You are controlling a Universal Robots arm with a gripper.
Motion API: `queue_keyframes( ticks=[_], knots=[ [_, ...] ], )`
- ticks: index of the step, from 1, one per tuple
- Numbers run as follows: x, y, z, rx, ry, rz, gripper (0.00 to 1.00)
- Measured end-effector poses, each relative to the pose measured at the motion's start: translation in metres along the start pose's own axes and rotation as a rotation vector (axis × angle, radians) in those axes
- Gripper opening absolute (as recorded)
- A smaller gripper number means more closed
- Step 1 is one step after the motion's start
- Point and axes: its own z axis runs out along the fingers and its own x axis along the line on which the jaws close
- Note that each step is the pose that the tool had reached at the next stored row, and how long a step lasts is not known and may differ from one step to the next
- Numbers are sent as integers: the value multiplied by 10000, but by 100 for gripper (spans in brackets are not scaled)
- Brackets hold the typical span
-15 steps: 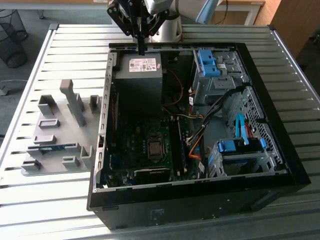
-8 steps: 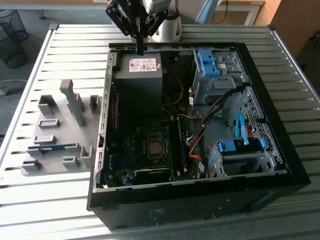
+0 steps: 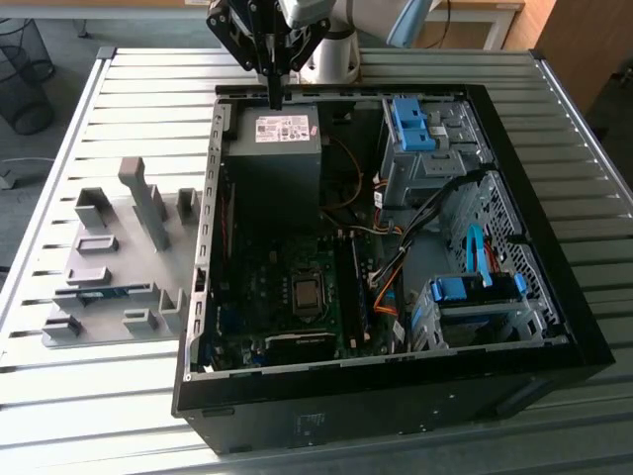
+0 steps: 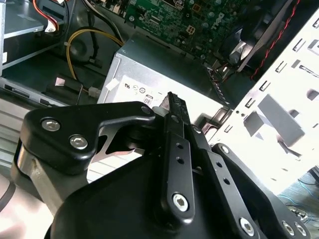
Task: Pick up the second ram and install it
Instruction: 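Reach for the second ram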
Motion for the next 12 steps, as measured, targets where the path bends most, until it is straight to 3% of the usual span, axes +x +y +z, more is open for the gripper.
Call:
queue_keyframes(
  ticks=[12],
  knots=[
    [35,-3,0,-1,0,1,10]
  ],
)
